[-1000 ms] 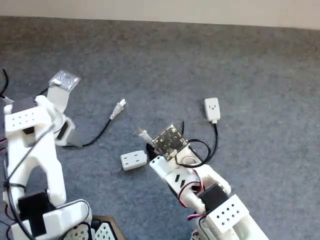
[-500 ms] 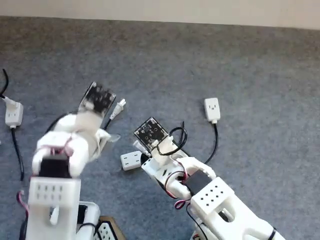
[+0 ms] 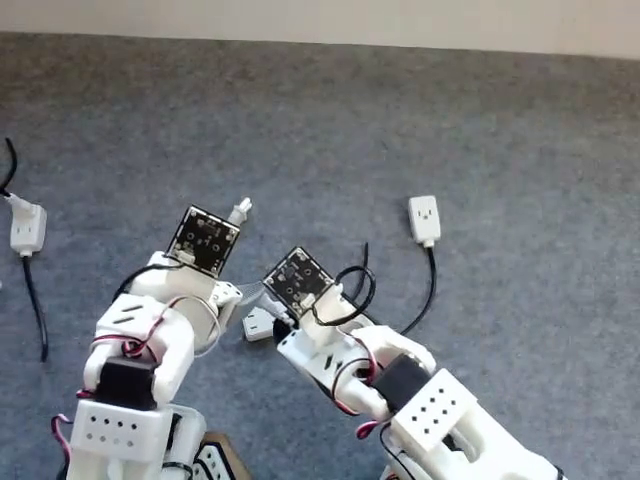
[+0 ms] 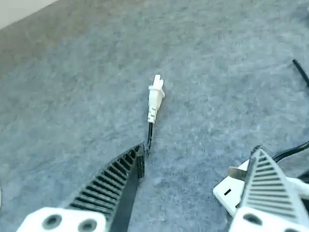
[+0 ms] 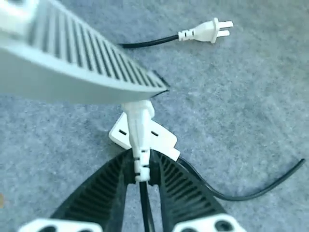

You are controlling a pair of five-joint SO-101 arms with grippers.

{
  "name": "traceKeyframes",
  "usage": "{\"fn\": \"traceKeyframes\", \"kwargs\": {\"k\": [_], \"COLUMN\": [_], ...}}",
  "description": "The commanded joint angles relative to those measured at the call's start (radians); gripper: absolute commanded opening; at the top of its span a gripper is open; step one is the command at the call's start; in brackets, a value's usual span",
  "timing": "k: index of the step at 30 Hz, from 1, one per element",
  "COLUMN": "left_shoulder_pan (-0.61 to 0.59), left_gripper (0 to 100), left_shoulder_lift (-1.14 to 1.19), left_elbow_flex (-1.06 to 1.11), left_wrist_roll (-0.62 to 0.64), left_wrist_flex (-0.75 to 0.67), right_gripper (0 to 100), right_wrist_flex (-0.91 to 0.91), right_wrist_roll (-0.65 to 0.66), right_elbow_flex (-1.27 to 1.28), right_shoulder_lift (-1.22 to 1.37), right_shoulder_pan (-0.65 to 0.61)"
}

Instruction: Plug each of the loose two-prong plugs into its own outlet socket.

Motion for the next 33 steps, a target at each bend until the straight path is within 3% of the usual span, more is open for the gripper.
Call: {"fn": "traceKeyframes", "kwargs": {"k": [1, 10, 16, 24, 27, 33], "left_shoulder_pan": [0.012, 0.018, 0.033, 0.042, 0.036, -0.031], "left_gripper": [33, 33, 33, 33, 33, 33], "left_shoulder_lift": [-0.019, -0.018, -0.019, -0.016, -0.021, -0.021], "left_elbow_flex": [0.061, 0.076, 0.102, 0.104, 0.104, 0.099], "left_wrist_roll": [0.008, 0.009, 0.008, 0.006, 0.008, 0.009], "left_wrist_flex": [-0.037, -0.04, -0.041, -0.041, -0.038, -0.043], "right_gripper": [0.5, 0.5, 0.5, 0.5, 0.5, 0.5], "right_wrist_flex": [0.061, 0.199, 0.199, 0.202, 0.214, 0.229], "right_wrist_roll": [-0.003, 0.038, 0.035, 0.038, 0.054, 0.21], "right_elbow_flex": [-0.064, -0.252, -0.275, -0.254, -0.197, -0.019], "right_shoulder_lift": [-0.087, -0.101, -0.099, -0.099, -0.099, -0.099], "right_shoulder_pan": [0.021, 0.077, -0.012, -0.015, 0.039, 0.237]}}
